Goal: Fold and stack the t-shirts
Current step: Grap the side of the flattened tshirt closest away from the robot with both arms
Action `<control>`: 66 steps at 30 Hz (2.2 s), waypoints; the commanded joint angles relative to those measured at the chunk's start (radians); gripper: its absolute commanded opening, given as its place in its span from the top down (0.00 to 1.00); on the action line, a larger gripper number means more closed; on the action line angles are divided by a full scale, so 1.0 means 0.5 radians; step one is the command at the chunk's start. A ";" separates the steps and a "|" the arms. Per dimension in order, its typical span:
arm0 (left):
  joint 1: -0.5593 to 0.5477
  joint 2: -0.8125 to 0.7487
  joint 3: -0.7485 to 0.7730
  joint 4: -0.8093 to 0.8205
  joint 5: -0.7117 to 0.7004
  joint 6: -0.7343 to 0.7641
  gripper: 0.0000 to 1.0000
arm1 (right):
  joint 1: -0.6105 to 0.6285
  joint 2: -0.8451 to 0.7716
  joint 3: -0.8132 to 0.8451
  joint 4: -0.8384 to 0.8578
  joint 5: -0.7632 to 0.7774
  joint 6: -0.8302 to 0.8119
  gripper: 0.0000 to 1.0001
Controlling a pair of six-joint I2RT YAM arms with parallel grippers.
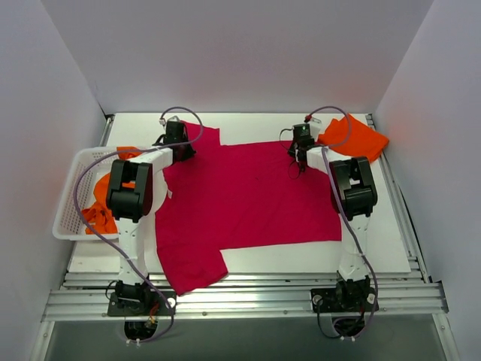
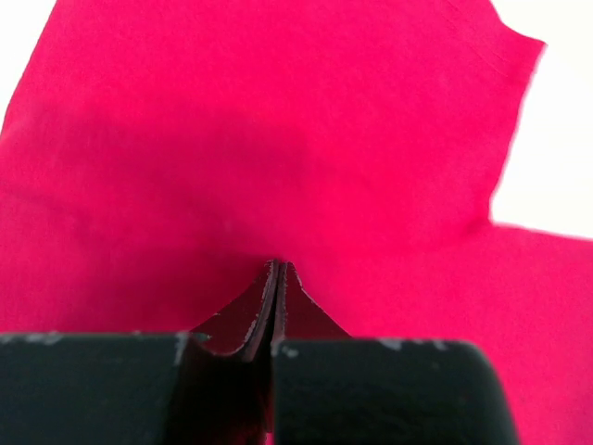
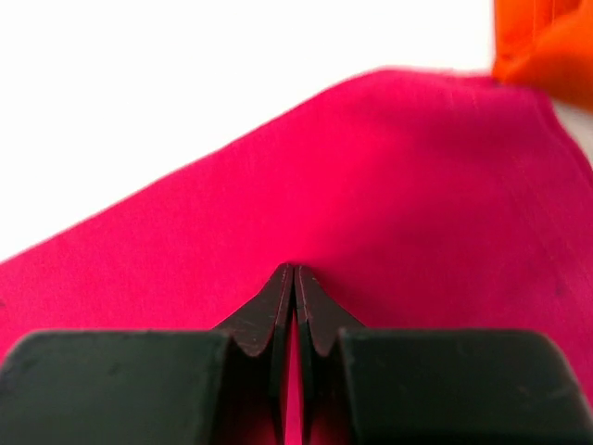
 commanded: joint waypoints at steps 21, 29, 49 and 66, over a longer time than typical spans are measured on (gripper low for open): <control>0.087 0.501 0.802 -0.274 0.145 -0.044 0.98 | -0.121 0.355 0.482 -0.056 -0.205 -0.018 1.00; 0.109 -0.027 0.476 0.153 0.138 -0.032 0.20 | -0.075 -0.083 0.267 0.157 -0.165 -0.101 0.47; -0.698 -2.593 -1.807 0.987 -0.440 0.431 0.06 | 0.385 -2.188 -1.365 0.643 -0.198 0.031 0.00; -1.042 -2.771 -1.513 -0.988 -1.378 -0.725 0.06 | 1.054 -2.422 -1.657 -0.073 0.651 0.475 0.00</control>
